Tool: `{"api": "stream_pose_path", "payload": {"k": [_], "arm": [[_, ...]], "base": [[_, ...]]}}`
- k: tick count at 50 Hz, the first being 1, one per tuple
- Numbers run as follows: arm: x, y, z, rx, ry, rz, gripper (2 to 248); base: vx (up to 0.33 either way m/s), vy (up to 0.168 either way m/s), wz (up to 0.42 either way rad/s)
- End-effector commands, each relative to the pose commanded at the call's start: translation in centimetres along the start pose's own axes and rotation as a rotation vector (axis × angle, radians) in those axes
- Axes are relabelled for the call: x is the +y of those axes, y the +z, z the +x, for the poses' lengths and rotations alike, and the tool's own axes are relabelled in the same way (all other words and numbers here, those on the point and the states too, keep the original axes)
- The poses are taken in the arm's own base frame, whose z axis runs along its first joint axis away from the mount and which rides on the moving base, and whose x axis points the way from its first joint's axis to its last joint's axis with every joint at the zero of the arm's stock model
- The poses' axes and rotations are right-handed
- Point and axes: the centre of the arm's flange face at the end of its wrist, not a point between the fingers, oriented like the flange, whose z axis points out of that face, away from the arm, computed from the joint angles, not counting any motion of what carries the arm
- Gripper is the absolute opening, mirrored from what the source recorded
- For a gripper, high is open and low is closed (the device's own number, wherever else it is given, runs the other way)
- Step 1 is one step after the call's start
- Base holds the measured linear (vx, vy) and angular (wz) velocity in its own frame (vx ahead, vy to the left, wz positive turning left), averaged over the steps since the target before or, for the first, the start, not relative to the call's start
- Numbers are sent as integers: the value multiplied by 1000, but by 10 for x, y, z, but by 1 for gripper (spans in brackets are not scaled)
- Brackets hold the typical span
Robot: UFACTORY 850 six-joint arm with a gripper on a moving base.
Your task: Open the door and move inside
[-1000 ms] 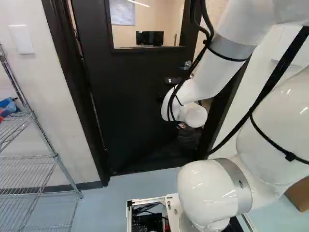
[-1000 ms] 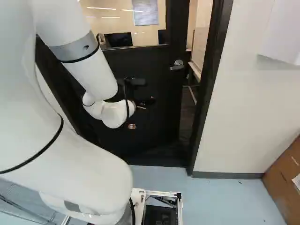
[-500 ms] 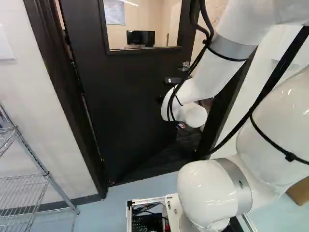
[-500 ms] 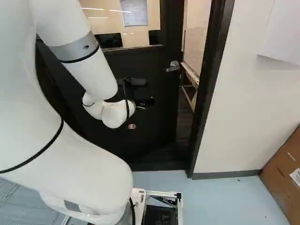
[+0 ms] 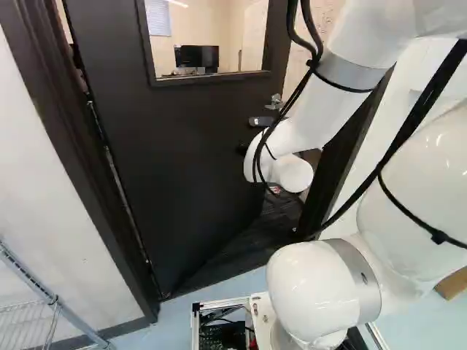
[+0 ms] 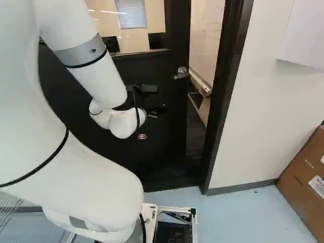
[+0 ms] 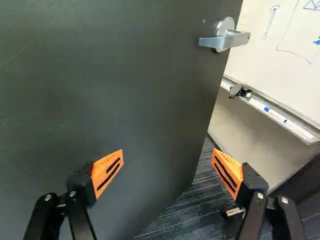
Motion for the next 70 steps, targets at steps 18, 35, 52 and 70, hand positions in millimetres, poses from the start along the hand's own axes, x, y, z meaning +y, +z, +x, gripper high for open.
{"api": "stream_pose_path", "payload": {"k": [18, 35, 52, 70], "arm": [[0, 0, 0, 0, 0, 0, 247], [0, 0, 0, 0, 0, 0, 247], [0, 0, 0, 0, 0, 0, 247], [-7, 12, 5, 7, -6, 18, 247]], "base": [[86, 55, -77], [77, 65, -16], [0, 0, 0], [0, 0, 0]]}}
